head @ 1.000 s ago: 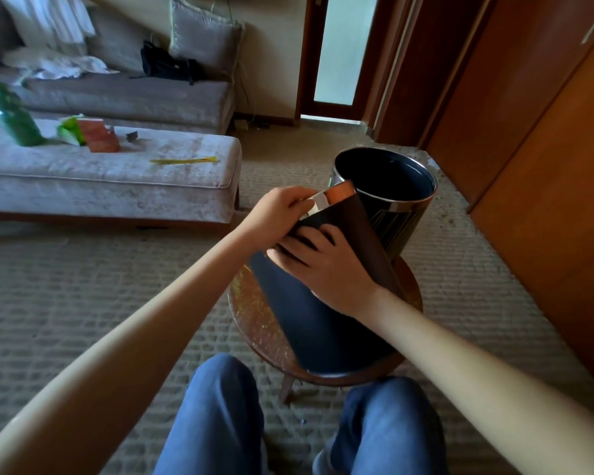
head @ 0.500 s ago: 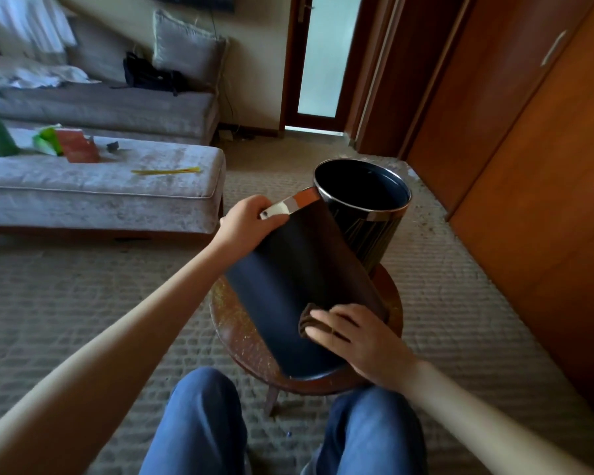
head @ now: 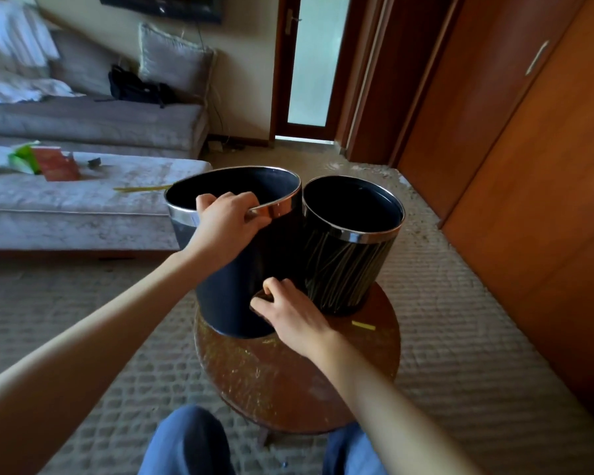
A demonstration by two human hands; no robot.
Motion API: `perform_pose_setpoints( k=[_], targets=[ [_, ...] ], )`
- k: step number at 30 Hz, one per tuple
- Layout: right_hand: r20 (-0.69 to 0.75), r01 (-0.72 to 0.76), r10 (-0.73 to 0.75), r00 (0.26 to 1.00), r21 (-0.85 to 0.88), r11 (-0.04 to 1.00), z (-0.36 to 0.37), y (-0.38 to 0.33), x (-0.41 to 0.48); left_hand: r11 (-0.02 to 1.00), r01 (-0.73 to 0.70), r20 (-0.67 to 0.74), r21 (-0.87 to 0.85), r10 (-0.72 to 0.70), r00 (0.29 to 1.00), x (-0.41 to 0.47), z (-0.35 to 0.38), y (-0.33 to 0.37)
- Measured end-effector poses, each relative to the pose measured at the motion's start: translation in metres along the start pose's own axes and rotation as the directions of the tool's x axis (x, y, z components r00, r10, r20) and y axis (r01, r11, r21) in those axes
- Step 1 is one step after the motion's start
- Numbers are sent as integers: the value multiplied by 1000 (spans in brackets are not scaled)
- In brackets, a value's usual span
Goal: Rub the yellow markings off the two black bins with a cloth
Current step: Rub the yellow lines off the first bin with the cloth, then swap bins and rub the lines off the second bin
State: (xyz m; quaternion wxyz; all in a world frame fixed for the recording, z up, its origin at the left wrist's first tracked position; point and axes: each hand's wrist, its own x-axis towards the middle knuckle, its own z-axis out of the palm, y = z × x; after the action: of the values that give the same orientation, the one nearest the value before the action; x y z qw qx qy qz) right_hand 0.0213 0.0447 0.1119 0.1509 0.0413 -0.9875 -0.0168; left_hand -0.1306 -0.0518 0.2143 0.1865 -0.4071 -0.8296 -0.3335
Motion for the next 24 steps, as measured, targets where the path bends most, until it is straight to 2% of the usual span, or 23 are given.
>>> perform_pose_setpoints(
  k=[4,9,15,20,24],
  targets=[
    [97,-19,18,995,10,1000,22,9,28,999,-11,40,39,10,999,12,25,-27],
    [151,-8,6,989,13,1000,45,19,44,999,-46,53,25,45,998,13,49,-58],
    [186,-12,4,982,40,999,65,23,47,989,-136,43,55,134,990,6,70,-70],
    [204,42,-46,978,26,999,61,29,42,979,-187,39,85,184,982,2,78,-67],
    [204,29,-33,978,23,999,56,31,32,972,-210,64,109,204,977,-4,83,-65]
  ],
)
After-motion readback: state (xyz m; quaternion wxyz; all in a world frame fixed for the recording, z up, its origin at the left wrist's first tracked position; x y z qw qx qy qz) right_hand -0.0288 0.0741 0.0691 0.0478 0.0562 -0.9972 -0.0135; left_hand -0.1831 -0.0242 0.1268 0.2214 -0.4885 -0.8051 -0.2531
